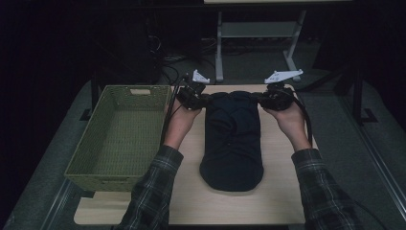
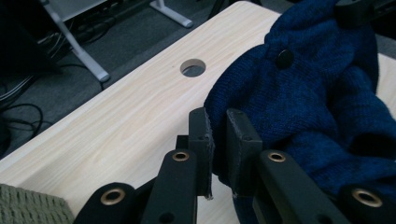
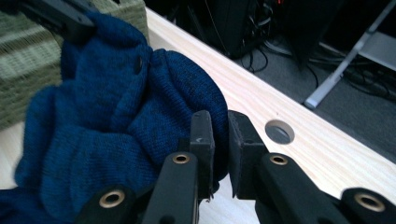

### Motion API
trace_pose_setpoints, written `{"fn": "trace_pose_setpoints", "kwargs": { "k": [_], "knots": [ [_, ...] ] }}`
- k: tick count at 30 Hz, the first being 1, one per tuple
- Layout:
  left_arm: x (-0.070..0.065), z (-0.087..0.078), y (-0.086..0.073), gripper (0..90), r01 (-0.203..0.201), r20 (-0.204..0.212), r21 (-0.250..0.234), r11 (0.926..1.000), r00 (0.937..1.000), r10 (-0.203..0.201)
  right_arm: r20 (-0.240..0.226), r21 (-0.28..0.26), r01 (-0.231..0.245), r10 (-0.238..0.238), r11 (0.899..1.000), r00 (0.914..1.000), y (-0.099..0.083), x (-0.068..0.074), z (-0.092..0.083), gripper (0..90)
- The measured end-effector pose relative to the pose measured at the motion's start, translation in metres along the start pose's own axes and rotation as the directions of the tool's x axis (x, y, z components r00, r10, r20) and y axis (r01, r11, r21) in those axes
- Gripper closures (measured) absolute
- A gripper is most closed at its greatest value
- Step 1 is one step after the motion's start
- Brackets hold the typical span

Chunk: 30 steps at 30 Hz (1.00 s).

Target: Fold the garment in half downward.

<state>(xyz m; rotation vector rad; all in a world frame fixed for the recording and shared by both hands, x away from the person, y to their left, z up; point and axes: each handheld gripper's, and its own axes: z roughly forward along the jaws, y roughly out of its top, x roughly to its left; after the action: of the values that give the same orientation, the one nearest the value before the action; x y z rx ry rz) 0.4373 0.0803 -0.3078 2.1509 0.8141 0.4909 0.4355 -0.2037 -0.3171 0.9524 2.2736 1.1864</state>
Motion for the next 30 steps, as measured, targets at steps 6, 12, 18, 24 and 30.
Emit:
{"fn": "trace_pose_setpoints", "kwargs": {
  "k": [6, 12, 18, 24, 30],
  "knots": [
    [-0.011, 0.002, -0.019, 80.1, -0.033, 0.038, -0.008, 0.9994, 0.9987, 0.033, -0.022, -0.001, 0.000, 0.000, 1.000, 0.9998, -0.023, 0.005, 0.002, 80.5],
    [-0.026, -0.003, -0.035, 79.2, -0.066, 0.078, -0.026, 0.9975, 0.9947, 0.067, -0.030, 0.001, 0.032, -0.032, 0.999, 0.9990, -0.045, 0.017, -0.003, 79.7],
    [-0.039, -0.007, -0.049, 78.7, -0.106, 0.099, -0.008, 0.9943, 0.9894, 0.106, -0.046, 0.004, 0.043, -0.043, 0.999, 0.9980, -0.062, 0.031, -0.011, 78.9],
    [-0.036, -0.006, -0.049, 79.2, -0.114, 0.094, 0.000, 0.9935, 0.9891, 0.113, -0.044, 0.012, 0.062, -0.061, 0.998, 0.9972, -0.069, 0.037, -0.010, 79.5],
    [-0.028, -0.012, -0.027, 79.3, -0.132, 0.054, -0.024, 0.9909, 0.9896, 0.133, -0.009, -0.009, 0.071, -0.071, 0.997, 0.9974, -0.050, 0.031, -0.012, 79.7]
  ]
}}
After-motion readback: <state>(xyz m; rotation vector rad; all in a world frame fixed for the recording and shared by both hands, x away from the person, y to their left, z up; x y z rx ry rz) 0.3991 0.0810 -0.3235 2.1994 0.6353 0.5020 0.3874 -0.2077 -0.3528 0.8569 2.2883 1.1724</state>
